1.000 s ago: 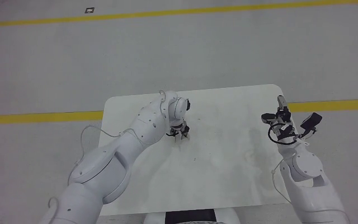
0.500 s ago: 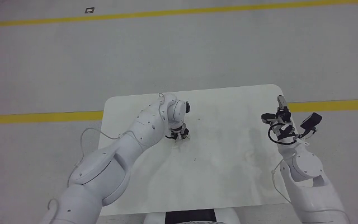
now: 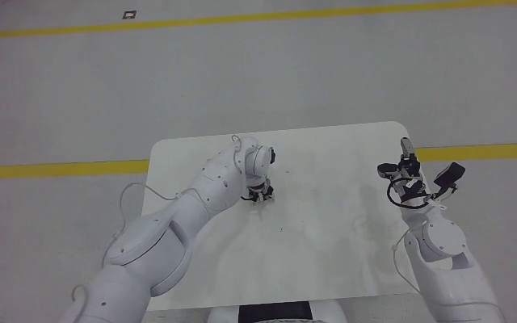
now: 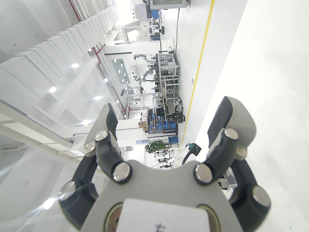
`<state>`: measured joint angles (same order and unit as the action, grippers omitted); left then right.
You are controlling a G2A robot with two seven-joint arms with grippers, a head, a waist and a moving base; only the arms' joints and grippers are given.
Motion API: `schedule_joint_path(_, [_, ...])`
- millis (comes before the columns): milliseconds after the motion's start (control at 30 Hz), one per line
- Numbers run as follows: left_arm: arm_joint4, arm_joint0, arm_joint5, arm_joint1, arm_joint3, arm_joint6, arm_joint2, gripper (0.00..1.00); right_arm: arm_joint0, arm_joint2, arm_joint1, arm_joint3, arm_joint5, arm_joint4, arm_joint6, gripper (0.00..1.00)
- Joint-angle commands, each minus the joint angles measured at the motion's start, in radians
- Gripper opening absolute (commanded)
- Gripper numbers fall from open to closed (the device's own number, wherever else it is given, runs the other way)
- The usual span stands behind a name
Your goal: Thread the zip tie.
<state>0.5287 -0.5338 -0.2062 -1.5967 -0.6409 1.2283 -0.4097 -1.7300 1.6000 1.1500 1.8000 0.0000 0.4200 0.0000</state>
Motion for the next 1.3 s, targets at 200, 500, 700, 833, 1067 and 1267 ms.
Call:
schedule_joint_path(200, [-0.006,0.012,-0.003,-0.017,0.031,0.005,0.014,0.14,0.0,0.0,0.0,0.0,0.0,0.0,0.0,1.0])
schedule_joint_path(500, [-0.017,0.016,0.01,-0.027,0.057,0.009,0.022,0.11,0.0,0.0,0.0,0.0,0.0,0.0,0.0,1.0])
schedule_joint_path(700, [-0.019,0.02,0.011,-0.034,0.074,0.012,0.029,0.0,0.0,0.0,0.0,0.0,0.0,0.0,0.0,1.0])
schedule_joint_path(833, [-0.02,0.027,0.01,-0.039,0.086,0.013,0.033,0.0,0.0,0.0,0.0,0.0,0.0,0.0,0.0,1.0])
schedule_joint_path(1067, [-0.018,0.052,0.008,-0.034,0.073,0.025,0.027,0.0,0.0,0.0,0.0,0.0,0.0,0.0,0.0,1.0])
schedule_joint_path(1267, [0.003,0.062,-0.002,-0.013,0.011,0.071,0.023,0.0,0.0,0.0,0.0,0.0,0.0,0.0,0.0,1.0])
